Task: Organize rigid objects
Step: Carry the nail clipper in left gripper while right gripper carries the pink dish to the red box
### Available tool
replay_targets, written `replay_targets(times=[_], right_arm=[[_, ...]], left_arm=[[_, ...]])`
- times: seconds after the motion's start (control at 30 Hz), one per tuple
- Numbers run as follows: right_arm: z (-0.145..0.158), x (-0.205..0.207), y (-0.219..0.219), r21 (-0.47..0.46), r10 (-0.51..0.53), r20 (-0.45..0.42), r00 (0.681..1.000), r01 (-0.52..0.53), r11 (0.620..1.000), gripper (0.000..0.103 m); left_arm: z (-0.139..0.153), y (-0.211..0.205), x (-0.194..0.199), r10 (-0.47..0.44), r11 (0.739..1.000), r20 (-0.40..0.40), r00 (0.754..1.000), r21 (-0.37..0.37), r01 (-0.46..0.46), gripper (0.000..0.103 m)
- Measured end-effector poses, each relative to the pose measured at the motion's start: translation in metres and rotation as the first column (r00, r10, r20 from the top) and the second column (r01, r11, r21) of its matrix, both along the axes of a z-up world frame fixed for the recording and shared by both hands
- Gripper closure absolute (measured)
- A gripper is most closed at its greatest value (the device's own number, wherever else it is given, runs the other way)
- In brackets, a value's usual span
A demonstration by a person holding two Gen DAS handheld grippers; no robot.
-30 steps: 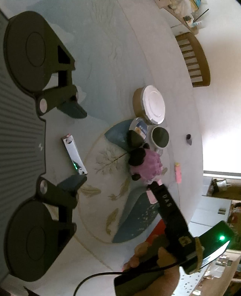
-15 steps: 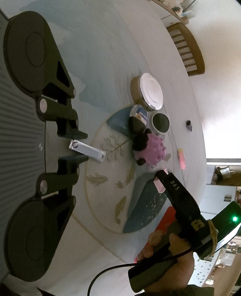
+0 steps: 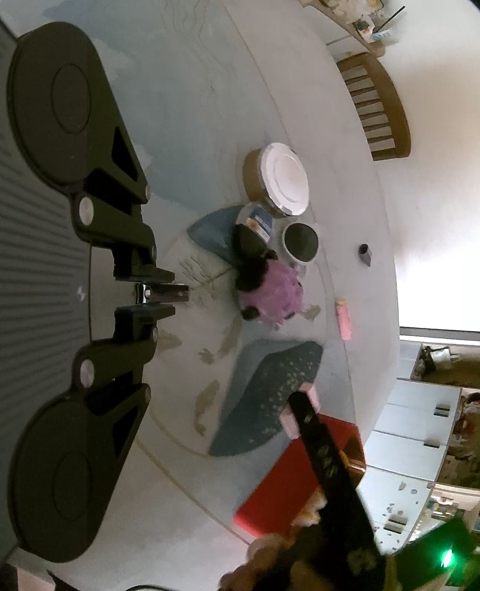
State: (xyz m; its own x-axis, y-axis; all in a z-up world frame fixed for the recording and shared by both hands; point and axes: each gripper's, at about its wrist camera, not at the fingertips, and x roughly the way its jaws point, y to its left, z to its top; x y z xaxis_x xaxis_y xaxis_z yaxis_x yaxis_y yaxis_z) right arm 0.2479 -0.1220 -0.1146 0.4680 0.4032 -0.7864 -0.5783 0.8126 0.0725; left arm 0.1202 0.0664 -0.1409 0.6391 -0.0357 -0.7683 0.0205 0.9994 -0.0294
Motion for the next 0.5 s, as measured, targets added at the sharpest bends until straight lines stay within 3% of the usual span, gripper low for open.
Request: replay_targets(times=[0.5], right_arm=[[0.047, -0.023, -0.073, 0.099, -0.042, 0.01, 0.999, 0.041, 0.994, 0.063]], left_arm=[[0.045, -0.028, 0.011, 0.009, 0.999, 0.056, 0.998, -0.045, -0.007, 0.092]])
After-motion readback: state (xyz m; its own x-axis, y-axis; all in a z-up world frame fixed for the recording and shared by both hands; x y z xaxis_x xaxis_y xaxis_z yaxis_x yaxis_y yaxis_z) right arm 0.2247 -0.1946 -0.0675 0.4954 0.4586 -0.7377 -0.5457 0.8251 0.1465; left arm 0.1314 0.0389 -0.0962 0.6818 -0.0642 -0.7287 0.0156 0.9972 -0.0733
